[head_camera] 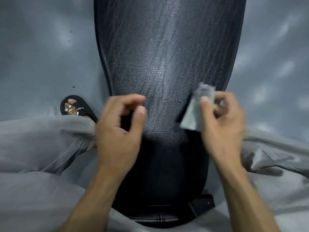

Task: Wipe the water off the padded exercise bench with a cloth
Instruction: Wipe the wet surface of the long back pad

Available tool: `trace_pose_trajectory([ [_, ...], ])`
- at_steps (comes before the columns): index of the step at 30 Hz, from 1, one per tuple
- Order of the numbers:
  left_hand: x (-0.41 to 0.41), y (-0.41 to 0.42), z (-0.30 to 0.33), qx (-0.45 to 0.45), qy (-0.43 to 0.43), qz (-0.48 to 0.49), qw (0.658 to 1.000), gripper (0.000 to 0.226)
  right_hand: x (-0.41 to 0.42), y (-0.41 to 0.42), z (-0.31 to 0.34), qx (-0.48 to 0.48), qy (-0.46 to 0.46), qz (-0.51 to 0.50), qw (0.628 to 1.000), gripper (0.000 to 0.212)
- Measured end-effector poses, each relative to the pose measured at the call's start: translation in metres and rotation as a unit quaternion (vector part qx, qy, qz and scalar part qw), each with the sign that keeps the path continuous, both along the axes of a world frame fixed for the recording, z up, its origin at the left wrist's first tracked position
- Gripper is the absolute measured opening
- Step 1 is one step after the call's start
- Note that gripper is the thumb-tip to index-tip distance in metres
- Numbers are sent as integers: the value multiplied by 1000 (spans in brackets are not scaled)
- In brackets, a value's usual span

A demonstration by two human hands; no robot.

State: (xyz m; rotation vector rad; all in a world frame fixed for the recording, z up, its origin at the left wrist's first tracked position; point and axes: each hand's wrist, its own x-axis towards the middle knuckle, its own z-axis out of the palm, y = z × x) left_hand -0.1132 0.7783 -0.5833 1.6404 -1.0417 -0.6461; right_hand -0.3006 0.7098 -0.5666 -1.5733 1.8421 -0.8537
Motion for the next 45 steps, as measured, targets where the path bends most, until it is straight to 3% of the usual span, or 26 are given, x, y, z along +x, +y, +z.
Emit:
trace_pose_trajectory([
  [3,-10,2,9,-3,11,-182,983,22,37,18,8,80,-204,28,975,8],
  [5,-8,2,8,8,42,-226,973,31,41,20,13,117,-270,9,956,12],
  [8,-6,3,6,22,74,-255,964,35,31,19,12,134,-305,-10,943,17],
  [12,-11,5,7,51,103,-224,968,16,14,30,11,120,-332,49,934,29],
  [14,-13,4,10,61,142,-204,967,11,6,39,11,86,-288,99,949,28],
  [18,-16,-1,13,75,226,-183,954,16,0,58,3,10,-91,217,972,46],
  [23,-21,2,9,96,228,-249,936,20,-6,51,-1,-8,-52,195,979,21],
  [26,-18,-1,3,89,177,-166,966,18,-33,24,-5,19,-15,129,991,8],
  [27,-15,-3,0,88,183,-127,971,17,-43,12,-7,26,0,90,996,12],
  [30,-8,-7,-9,85,210,-33,974,18,-57,-18,-14,16,70,11,997,23],
  [33,-7,-8,-13,93,217,14,972,22,-23,-26,-23,-16,121,-8,993,18],
  [36,-5,-10,-13,84,228,54,968,23,39,-20,-25,-51,154,44,986,18],
  [40,-2,-12,-12,63,236,94,965,25,83,-9,-23,-53,198,217,954,19],
  [42,-3,-12,-12,63,240,90,965,27,54,-19,-24,-65,214,175,959,20],
  [45,-3,-11,-13,65,232,80,967,26,-10,-43,-22,-31,226,10,974,24],
])
